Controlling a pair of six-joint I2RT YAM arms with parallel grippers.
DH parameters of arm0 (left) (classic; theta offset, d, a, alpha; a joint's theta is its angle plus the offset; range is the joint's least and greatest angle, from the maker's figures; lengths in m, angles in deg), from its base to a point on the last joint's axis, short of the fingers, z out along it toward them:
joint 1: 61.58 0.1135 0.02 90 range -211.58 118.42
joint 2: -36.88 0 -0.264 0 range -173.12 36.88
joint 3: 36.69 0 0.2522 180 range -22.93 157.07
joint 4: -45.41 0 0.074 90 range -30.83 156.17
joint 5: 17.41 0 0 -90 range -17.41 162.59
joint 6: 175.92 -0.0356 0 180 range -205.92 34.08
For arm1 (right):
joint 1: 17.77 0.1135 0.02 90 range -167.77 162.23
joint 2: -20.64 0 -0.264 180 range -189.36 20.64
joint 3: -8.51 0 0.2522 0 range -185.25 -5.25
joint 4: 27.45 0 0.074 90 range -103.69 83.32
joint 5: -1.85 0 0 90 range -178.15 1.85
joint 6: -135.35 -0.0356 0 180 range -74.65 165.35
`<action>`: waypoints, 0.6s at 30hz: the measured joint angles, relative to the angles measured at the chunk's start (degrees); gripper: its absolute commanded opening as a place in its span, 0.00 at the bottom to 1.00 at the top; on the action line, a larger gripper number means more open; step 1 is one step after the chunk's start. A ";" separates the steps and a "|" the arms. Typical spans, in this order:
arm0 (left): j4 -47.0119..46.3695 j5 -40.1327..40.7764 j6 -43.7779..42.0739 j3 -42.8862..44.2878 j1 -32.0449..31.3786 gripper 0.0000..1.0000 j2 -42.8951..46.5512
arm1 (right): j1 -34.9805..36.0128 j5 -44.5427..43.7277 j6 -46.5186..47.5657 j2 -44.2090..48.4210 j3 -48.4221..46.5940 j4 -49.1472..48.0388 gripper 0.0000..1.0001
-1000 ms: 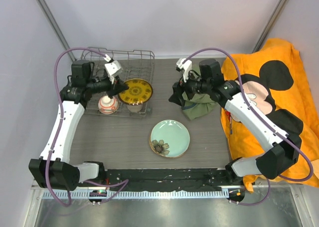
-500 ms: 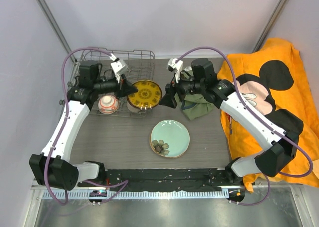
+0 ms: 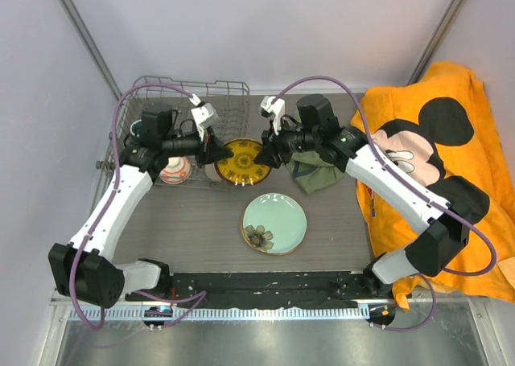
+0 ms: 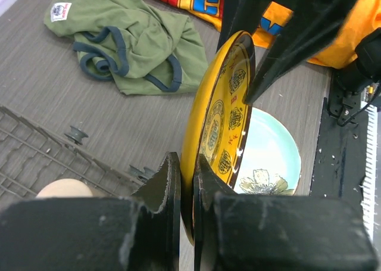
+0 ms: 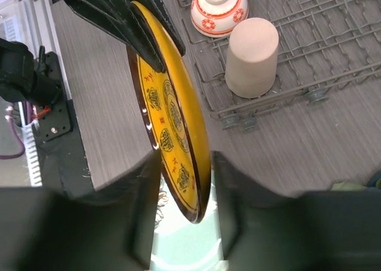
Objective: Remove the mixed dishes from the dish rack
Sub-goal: Pick up the plate from the dish rack.
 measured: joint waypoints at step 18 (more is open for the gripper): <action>-3.61 0.70 1.92 -3.87 -0.07 0.95 4.46 | 0.48 -5.16 2.40 0.94 4.11 -0.20 0.01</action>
